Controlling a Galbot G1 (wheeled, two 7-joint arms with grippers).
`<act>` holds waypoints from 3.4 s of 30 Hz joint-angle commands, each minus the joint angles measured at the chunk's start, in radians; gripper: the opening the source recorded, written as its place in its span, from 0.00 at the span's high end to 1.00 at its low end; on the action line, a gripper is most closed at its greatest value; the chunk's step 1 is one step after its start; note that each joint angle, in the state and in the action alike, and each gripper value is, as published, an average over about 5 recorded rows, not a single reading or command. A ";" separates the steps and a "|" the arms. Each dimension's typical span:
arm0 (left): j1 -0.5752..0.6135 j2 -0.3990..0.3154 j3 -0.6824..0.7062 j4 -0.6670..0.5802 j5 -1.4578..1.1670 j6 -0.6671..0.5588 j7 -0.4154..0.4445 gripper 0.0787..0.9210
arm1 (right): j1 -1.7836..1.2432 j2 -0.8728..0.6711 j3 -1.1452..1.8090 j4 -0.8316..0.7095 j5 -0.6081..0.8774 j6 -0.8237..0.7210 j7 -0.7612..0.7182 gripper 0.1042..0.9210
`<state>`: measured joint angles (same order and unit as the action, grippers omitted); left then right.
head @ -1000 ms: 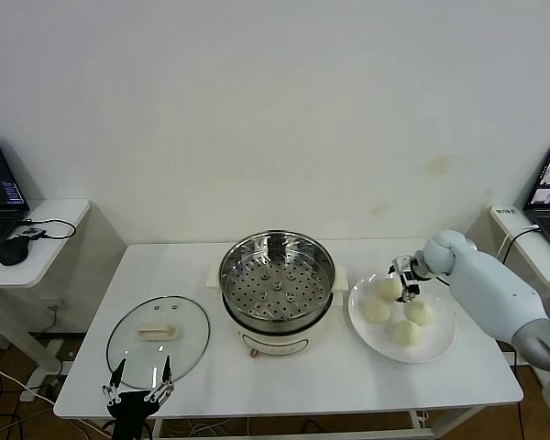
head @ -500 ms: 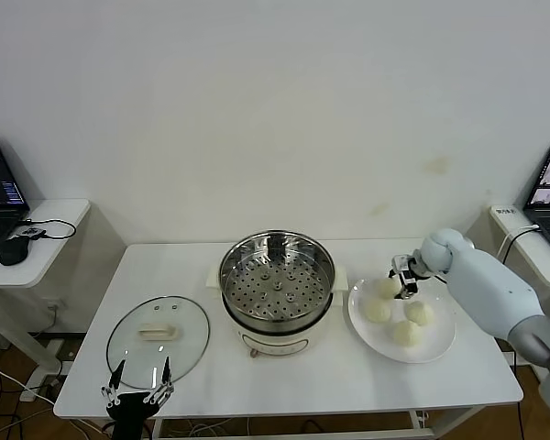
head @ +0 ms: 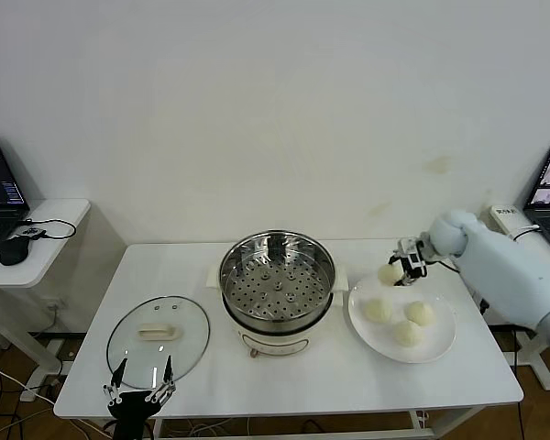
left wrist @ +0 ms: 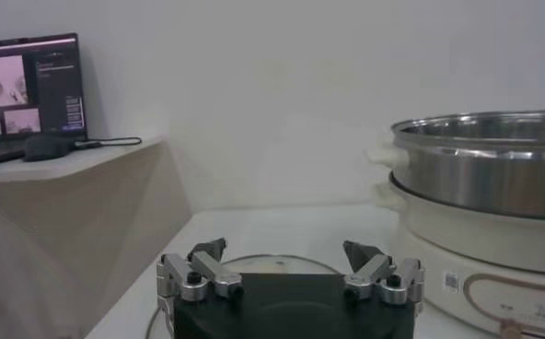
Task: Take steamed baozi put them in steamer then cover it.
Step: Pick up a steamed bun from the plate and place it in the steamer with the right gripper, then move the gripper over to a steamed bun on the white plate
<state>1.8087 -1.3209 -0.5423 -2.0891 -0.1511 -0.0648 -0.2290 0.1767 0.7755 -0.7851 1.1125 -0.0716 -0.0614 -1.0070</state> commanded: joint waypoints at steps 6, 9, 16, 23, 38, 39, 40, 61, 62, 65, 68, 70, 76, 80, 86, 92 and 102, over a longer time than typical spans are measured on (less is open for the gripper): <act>-0.006 0.006 0.004 -0.019 -0.012 0.011 -0.013 0.12 | 0.415 0.067 -0.314 0.173 0.306 -0.030 0.015 0.38; -0.006 0.007 0.004 -0.030 -0.011 0.011 -0.015 0.12 | 0.453 0.139 -0.359 0.166 0.340 -0.018 0.035 0.37; -0.003 0.011 -0.007 -0.037 -0.011 0.006 -0.016 0.12 | 0.466 0.306 -0.448 0.134 0.341 0.089 0.083 0.37; -0.001 0.007 -0.011 -0.041 -0.010 0.004 -0.016 0.12 | 0.425 0.416 -0.519 0.050 0.208 0.290 0.121 0.37; -0.011 -0.002 -0.021 -0.034 -0.011 0.004 -0.019 0.12 | 0.320 0.536 -0.527 -0.132 -0.139 0.568 0.201 0.36; -0.011 -0.002 -0.021 -0.034 -0.011 0.004 -0.020 0.12 | 0.312 0.539 -0.524 -0.141 -0.153 0.577 0.205 0.36; -0.010 -0.002 -0.022 -0.033 -0.012 0.003 -0.020 0.12 | 0.304 0.541 -0.520 -0.150 -0.169 0.585 0.210 0.36; -0.003 -0.007 -0.024 -0.056 -0.007 0.006 -0.022 0.12 | 0.281 0.531 -0.487 -0.181 -0.155 0.601 0.258 0.15; -0.003 -0.007 -0.024 -0.056 -0.007 0.007 -0.022 0.12 | 0.303 0.519 -0.496 -0.153 -0.106 0.568 0.241 0.14; -0.003 -0.005 -0.025 -0.060 -0.007 0.010 -0.022 0.12 | 0.397 0.447 -0.531 -0.008 0.114 0.364 0.160 0.12; -0.004 0.000 -0.027 -0.064 -0.009 0.020 -0.024 0.12 | 0.479 0.337 -0.552 0.156 0.256 0.117 0.096 0.12; -0.006 0.004 -0.028 -0.065 -0.011 0.027 -0.025 0.12 | 0.522 0.256 -0.559 0.243 0.307 -0.026 0.072 0.12; -0.016 0.022 -0.028 -0.067 -0.014 0.039 -0.026 0.12 | 0.593 0.020 -0.557 0.453 0.425 -0.268 0.049 0.12; -0.023 0.033 -0.026 -0.067 -0.015 0.046 -0.024 0.12 | 0.589 -0.167 -0.572 0.560 0.428 -0.321 0.052 0.12; -0.029 0.037 -0.017 -0.071 -0.007 0.052 -0.021 0.12 | 0.481 -0.358 -0.572 0.625 0.320 -0.314 0.067 0.12; -0.031 0.036 -0.015 -0.073 -0.001 0.058 -0.018 0.12 | 0.348 -0.395 -0.523 0.593 0.234 -0.269 0.070 0.12; -0.022 0.034 -0.028 -0.067 0.002 0.059 -0.016 0.12 | -0.003 -0.297 -0.253 0.385 0.086 -0.201 0.059 0.12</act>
<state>1.7825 -1.2869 -0.5644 -2.1584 -0.1502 -0.0069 -0.2456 0.4079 0.5058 -1.1994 1.5760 0.1043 -0.2620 -0.9404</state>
